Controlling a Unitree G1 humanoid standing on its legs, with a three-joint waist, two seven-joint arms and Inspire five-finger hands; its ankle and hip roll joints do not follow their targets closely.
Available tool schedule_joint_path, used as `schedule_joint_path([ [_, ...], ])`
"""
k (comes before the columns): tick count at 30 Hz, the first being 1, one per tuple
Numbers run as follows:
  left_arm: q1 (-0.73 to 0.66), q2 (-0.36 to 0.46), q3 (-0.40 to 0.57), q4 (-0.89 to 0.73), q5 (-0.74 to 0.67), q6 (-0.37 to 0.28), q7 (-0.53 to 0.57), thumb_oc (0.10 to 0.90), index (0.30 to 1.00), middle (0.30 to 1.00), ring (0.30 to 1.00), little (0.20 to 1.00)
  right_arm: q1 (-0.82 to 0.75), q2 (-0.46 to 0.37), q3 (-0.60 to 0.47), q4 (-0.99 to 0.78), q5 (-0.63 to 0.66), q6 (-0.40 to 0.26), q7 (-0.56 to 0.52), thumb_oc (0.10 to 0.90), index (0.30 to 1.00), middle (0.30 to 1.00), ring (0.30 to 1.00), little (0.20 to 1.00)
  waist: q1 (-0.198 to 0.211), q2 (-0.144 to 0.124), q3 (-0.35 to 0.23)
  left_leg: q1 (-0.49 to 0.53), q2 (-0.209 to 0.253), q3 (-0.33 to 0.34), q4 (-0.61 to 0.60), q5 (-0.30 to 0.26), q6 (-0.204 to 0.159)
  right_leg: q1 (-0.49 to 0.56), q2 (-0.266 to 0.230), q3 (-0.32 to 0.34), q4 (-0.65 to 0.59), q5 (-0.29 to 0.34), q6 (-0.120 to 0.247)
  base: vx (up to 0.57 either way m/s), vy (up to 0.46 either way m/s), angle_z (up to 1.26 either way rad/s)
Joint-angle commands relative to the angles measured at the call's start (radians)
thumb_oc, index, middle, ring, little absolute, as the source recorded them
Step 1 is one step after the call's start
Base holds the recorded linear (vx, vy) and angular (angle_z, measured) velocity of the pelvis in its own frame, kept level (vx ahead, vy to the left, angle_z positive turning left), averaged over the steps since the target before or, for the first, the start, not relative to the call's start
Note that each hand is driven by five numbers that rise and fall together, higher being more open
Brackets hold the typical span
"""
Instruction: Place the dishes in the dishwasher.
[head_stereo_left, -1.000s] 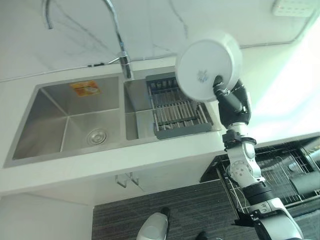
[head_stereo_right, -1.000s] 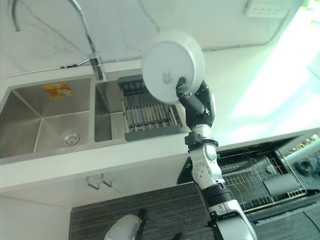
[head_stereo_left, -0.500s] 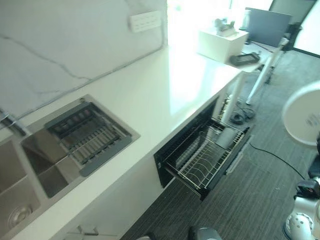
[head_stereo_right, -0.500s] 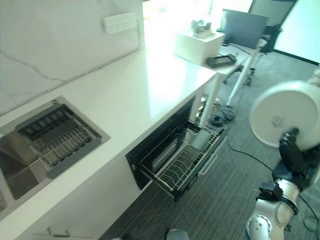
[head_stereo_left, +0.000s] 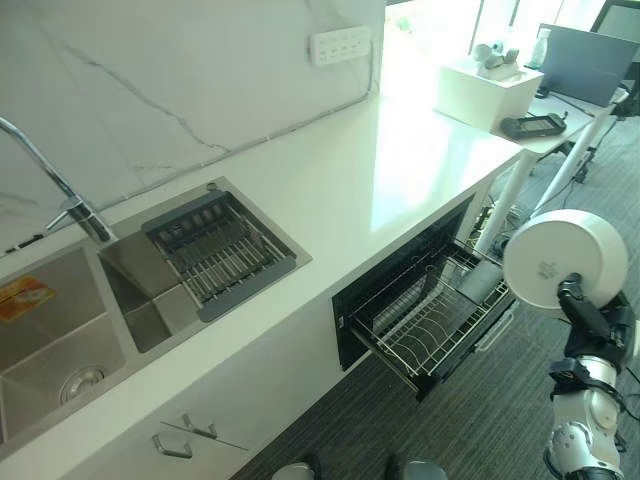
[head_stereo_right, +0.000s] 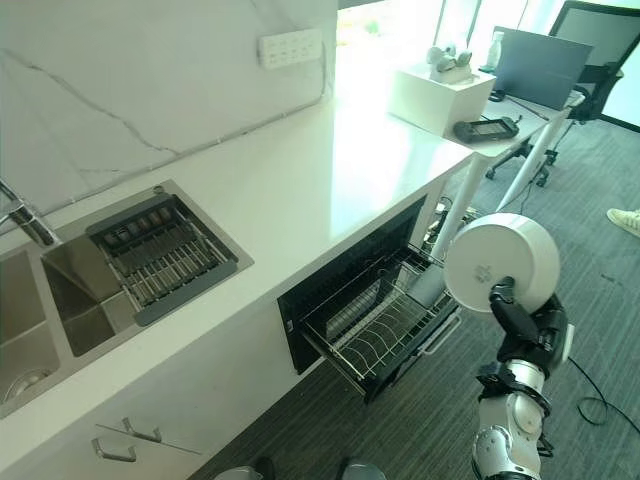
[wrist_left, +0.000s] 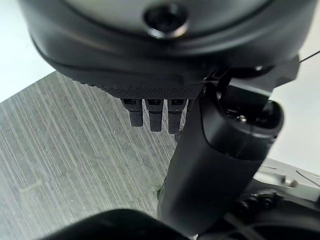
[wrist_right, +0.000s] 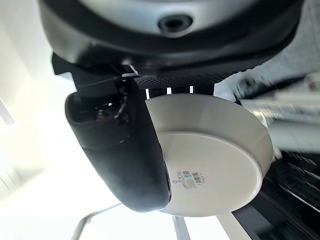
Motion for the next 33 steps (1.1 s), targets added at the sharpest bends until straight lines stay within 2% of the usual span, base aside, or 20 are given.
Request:
schedule_joint_path([
  [1,-0.037,0.018,-0.006,-0.012,-0.039,0.009,-0.016,0.8,0.9,0.9,0.9,0.9,-0.145,-0.062,-0.068,-0.047,-0.067,-0.098,0.023,0.4,0.3,0.3,0.3,0.3,0.0,-0.018,0.02,0.022,0.026,-0.046,0.045,-0.197,-0.017,0.086,-0.057,0.005,-0.092,-0.062,0.119,0.04,0.02,0.04],
  [4,-0.037,0.016,-0.008,-0.013,-0.05,0.015,-0.013,0.8,0.9,0.9,0.9,0.9,-0.154,-0.066,-0.05,-0.037,-0.103,-0.082,0.013,0.4,0.3,0.3,0.3,0.3,0.012,-0.018,0.023,0.021,0.019,-0.06,0.045,-0.196,-0.017,0.093,-0.058,-0.004,-0.092,-0.065,0.116,0.04,0.024,0.15],
  [7,-0.035,0.015,-0.009,-0.018,-0.057,0.025,-0.009,0.8,0.9,0.9,0.9,0.9,-0.163,-0.074,-0.028,-0.023,-0.149,-0.032,-0.015,0.4,0.3,0.3,0.3,0.3,0.025,-0.018,0.026,0.021,0.013,-0.071,0.045,-0.195,-0.017,0.098,-0.061,-0.013,-0.092,-0.068,0.114,0.03,0.024,0.06],
  [10,-0.037,0.018,-0.013,-0.026,-0.057,0.034,-0.007,0.8,0.9,0.9,0.9,0.9,-0.17,-0.079,-0.005,0.011,-0.202,-0.027,-0.055,0.4,0.3,0.3,0.3,0.3,0.035,-0.017,0.029,0.023,0.009,-0.078,0.045,-0.195,-0.017,0.106,-0.064,-0.023,-0.092,-0.071,0.112,0.03,0.017,0.07],
  [11,-0.034,0.016,-0.017,-0.027,-0.058,0.032,-0.004,0.8,0.9,0.9,0.9,0.9,-0.18,-0.08,0.015,0.041,-0.241,-0.023,-0.104,0.4,0.3,0.3,0.3,0.3,0.044,-0.016,0.03,0.024,0.008,-0.08,0.045,-0.195,-0.016,0.11,-0.066,-0.029,-0.092,-0.073,0.11,0.02,0.016,0.14],
  [15,-0.034,0.014,-0.02,-0.026,-0.056,0.029,-0.002,0.8,0.9,0.9,0.9,0.9,-0.195,-0.081,0.04,0.093,-0.293,-0.016,-0.145,0.4,0.3,0.3,0.3,0.3,0.058,-0.014,0.034,0.022,0.005,-0.086,0.045,-0.193,-0.016,0.115,-0.068,-0.04,-0.092,-0.074,0.108,0.01,0.012,0.13],
  [20,-0.027,0.014,-0.02,-0.027,-0.052,0.026,-0.007,0.8,0.9,0.9,0.9,0.9,-0.212,-0.093,0.084,0.148,-0.433,0.018,-0.212,0.4,0.3,0.3,0.3,0.3,0.072,-0.01,0.041,0.021,0.002,-0.093,0.045,-0.192,-0.017,0.12,-0.071,-0.05,-0.092,-0.077,0.107,0.0,0.012,0.08],
  [23,-0.023,0.012,-0.023,-0.038,-0.054,0.025,-0.001,0.8,0.9,0.9,0.9,0.9,-0.219,-0.108,0.127,0.185,-0.578,0.055,-0.321,0.4,0.3,0.3,0.3,0.3,0.085,-0.01,0.046,0.019,-0.001,-0.098,0.045,-0.192,-0.016,0.123,-0.074,-0.057,-0.092,-0.076,0.108,0.0,0.003,0.01],
  [28,-0.019,0.016,-0.026,-0.046,-0.038,0.031,-0.004,0.8,0.9,0.9,0.9,0.9,-0.245,-0.118,0.187,0.216,-0.682,0.095,-0.37,0.4,0.3,0.3,0.3,0.3,0.103,-0.005,0.052,0.02,-0.008,-0.108,0.045,-0.192,-0.013,0.129,-0.079,-0.068,-0.092,-0.076,0.107,0.01,0.003,0.08],
  [33,-0.018,0.026,-0.035,-0.056,-0.021,0.04,-0.01,0.8,0.9,0.9,0.9,0.9,-0.296,-0.139,0.27,0.241,-0.839,0.169,-0.419,0.4,0.3,0.3,0.3,0.3,0.127,0.001,0.061,0.015,-0.018,-0.121,0.045,-0.188,-0.013,0.131,-0.085,-0.076,-0.092,-0.073,0.106,0.01,0.011,0.08],
])
